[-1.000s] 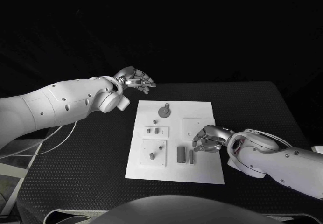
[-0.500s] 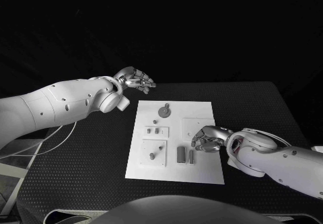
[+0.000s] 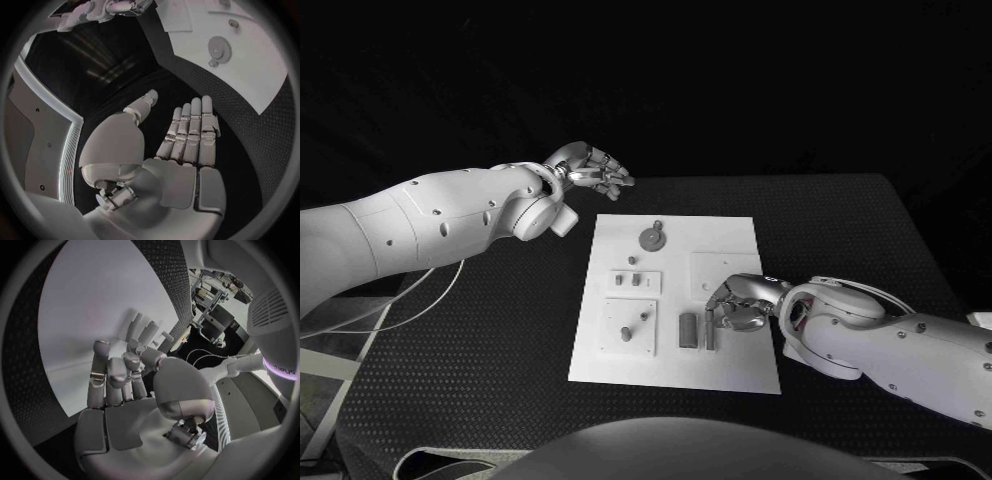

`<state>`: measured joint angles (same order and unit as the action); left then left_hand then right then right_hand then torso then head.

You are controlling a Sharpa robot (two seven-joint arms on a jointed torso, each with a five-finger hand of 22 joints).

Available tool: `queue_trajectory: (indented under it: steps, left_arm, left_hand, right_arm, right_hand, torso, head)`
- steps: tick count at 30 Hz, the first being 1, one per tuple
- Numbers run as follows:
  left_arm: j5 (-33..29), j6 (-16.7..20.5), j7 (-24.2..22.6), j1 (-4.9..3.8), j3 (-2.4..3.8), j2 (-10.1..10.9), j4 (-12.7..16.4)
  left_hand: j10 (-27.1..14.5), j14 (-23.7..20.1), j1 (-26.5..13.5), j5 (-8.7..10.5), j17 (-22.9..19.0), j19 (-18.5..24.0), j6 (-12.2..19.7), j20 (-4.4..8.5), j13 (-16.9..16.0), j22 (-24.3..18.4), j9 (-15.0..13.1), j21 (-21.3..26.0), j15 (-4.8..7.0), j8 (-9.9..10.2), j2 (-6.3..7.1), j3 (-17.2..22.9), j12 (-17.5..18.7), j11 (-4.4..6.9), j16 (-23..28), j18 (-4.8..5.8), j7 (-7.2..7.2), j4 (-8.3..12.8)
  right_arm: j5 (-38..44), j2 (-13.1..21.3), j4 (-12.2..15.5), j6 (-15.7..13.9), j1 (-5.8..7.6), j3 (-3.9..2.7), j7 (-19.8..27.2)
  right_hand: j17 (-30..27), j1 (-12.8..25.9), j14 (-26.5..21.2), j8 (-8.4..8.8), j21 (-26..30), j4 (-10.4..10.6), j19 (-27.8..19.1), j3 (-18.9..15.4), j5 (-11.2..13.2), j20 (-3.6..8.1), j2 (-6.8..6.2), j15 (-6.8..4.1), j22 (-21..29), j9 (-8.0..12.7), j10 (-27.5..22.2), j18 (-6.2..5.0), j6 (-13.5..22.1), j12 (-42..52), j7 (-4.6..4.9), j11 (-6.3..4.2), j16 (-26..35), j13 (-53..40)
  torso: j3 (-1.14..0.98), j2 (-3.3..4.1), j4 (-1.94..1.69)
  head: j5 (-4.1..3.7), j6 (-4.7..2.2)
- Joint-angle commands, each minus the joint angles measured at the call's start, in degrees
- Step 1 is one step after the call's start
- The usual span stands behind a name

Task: Assemble the parts on the task board

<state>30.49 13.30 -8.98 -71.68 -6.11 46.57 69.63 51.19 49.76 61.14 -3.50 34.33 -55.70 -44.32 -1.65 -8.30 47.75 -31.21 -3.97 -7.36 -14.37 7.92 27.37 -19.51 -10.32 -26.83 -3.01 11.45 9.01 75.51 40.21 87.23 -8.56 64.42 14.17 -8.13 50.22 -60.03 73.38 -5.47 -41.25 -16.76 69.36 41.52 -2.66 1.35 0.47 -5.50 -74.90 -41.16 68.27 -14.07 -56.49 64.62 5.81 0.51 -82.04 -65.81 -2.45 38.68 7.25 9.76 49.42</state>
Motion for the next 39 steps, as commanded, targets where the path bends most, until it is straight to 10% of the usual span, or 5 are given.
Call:
queue_trajectory:
  steps: [1,18,39]
  left_arm:
    - [-0.09,-0.74,-0.55,-0.05,0.02,-0.04,0.06]
    - [-0.09,-0.67,-0.49,-0.05,0.02,0.18,0.17]
    - [-0.09,-0.79,-0.43,-0.05,0.02,0.29,0.31]
  left_hand:
    - [-0.23,0.5,-0.04,0.19,0.09,0.14,0.23,-0.06,0.09,-0.09,0.05,-0.19,-0.05,-0.29,0.13,0.0,-0.39,0.11,0.24,-1.09,0.73,-0.21]
    - [-0.25,0.51,-0.06,0.19,0.13,0.14,0.27,-0.06,0.12,-0.1,0.08,-0.19,-0.05,-0.29,0.15,-0.02,-0.4,0.1,0.28,-1.09,0.74,-0.24]
    - [-0.26,0.52,-0.02,0.19,0.17,0.15,0.28,-0.05,0.15,-0.11,0.09,-0.18,-0.04,-0.29,0.17,-0.02,-0.41,0.1,0.32,-1.09,0.74,-0.23]
  right_arm:
    - [0.45,-0.42,-0.53,1.88,-0.17,0.0,0.65]
    - [0.82,-0.74,-0.49,0.95,-0.62,0.0,0.67]
    - [8.87,-1.52,-1.54,-2.99,-1.73,-0.01,0.24]
  right_hand:
    - [0.09,0.12,0.0,-0.3,-0.38,0.02,-0.19,0.42,-0.1,-0.22,0.49,0.07,-1.22,0.1,0.01,-0.93,0.94,0.36,1.39,0.22,-0.03,0.09]
    - [0.11,0.47,-0.01,-0.56,-0.5,0.0,-0.23,0.51,-0.1,-0.23,0.63,-0.03,-1.21,0.23,0.0,-0.93,0.51,0.44,1.28,0.11,-0.07,0.12]
    - [0.05,-2.14,0.16,-4.73,-0.86,-0.05,0.07,-0.5,-0.09,0.36,-4.34,-1.83,-1.0,-1.15,1.02,-0.93,-5.21,0.55,-0.79,-1.83,-0.04,0.64]
  torso:
    - [-0.02,0.0,0.05]
    - [-0.06,-0.01,0.02]
    - [-0.03,0.01,0.0]
  head:
    - [0.01,0.1]
    - [0.09,0.43]
    - [0.13,0.58]
